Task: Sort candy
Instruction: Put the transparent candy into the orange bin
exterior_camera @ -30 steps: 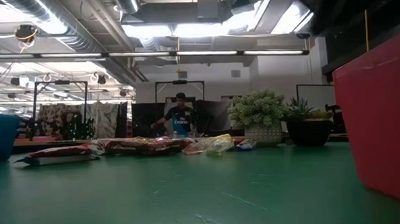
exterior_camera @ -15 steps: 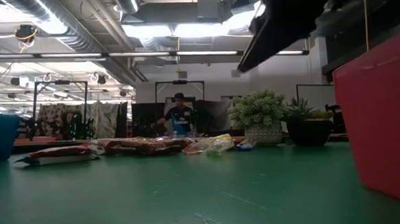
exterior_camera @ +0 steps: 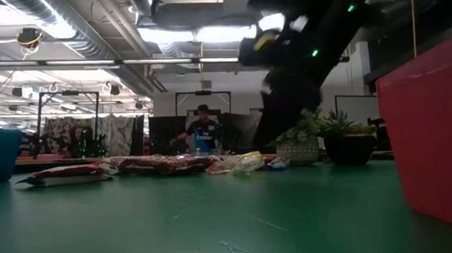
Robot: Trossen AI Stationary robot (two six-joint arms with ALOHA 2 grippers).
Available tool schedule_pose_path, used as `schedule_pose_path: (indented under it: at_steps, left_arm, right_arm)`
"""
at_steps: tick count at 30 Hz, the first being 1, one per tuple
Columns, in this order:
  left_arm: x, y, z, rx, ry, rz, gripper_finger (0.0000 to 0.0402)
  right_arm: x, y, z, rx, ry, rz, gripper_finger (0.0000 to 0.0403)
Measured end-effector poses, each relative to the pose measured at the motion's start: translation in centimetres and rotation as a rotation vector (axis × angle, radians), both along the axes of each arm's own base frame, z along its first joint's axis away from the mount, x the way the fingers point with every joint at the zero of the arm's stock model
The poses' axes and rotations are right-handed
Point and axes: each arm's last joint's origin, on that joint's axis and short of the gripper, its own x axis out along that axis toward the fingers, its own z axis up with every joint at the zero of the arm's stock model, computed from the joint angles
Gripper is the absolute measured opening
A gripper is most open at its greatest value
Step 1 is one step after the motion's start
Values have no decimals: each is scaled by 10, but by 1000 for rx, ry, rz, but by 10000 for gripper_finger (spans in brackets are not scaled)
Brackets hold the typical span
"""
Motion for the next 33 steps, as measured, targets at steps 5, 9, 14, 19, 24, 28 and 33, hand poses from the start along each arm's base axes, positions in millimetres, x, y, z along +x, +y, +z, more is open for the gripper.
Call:
schedule_pose_path:
  at_steps: [5, 9, 14, 19, 24, 28, 33]
  left_arm:
    - [-3, -4, 0, 1, 1, -13, 99]
    - [-7, -7, 0, 1, 1, -25, 99]
    - [-11, -12, 0, -6, -2, -30, 99]
    - [-15, -15, 0, -6, -3, -40, 99]
    - [-15, -15, 0, -6, -3, -42, 99]
    - [-15, -15, 0, -6, -2, -43, 99]
    - [-16, -15, 0, 3, 5, -43, 99]
  right_arm:
    - [8, -13, -15, 71, 13, 0, 143]
    - [13, -18, -25, 136, 22, 20, 143]
    - [19, -17, -32, 161, 2, 37, 143]
    - [21, -15, -36, 190, -10, 59, 135]
    - [23, -14, -36, 202, -28, 71, 78]
    - [24, -14, -36, 206, -35, 78, 13]
    - [23, -14, -36, 204, -34, 82, 15]
